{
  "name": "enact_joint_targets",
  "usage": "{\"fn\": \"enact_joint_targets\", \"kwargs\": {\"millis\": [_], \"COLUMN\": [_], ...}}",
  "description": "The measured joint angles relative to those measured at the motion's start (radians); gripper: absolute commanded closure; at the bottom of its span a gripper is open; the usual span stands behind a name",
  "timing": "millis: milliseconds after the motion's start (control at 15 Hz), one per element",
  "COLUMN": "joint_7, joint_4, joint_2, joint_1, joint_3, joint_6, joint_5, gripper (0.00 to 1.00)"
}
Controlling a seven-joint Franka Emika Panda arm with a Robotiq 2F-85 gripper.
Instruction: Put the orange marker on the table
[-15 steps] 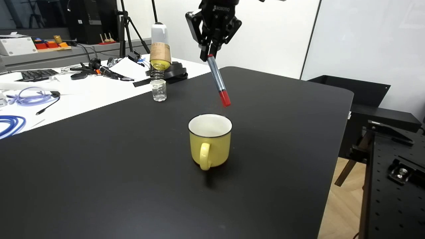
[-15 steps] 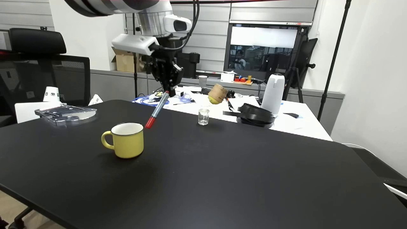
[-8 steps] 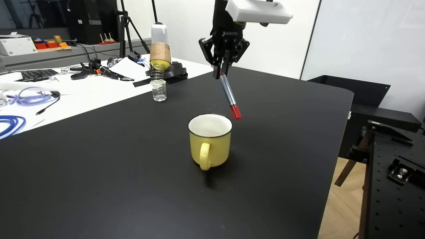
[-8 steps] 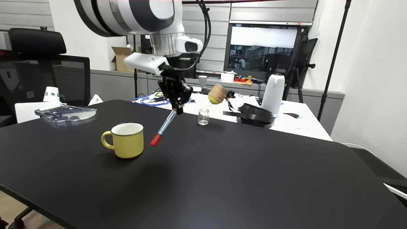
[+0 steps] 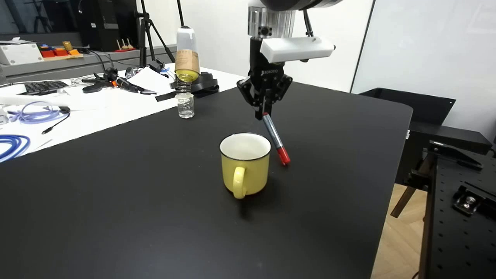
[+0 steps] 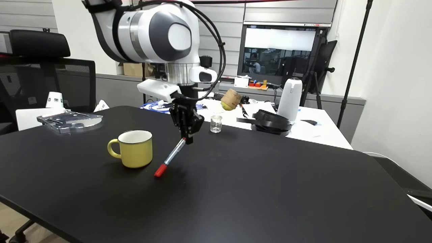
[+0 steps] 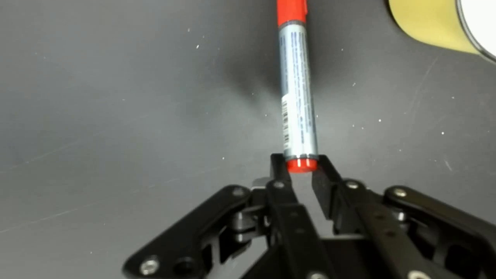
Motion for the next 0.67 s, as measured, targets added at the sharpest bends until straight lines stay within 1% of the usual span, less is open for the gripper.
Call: {"fn": "enact_joint_targets", "kwargs": {"millis": [67,267,467,533,667], "joint_7": [-0.001,-0.001,-0.007,-0.013,-0.045], "joint_4": [0.008,0.032,0.051,0.056,0.059], "joint_2": [0.013,0.039,0.044,0.043,0.036], "joint_1": [0.001,0.003,0.003,0.003,0.002], "joint_3": [0.0,0.001,0.003,0.004,0.007], "joint_6": [-0.01,-0.043,-0.075,-0.085,-0.106], "joint_5": [0.007,0.027,0.048,0.048,0.048], "gripper": [0.41,0.19,0.02,0.0,0.0]}}
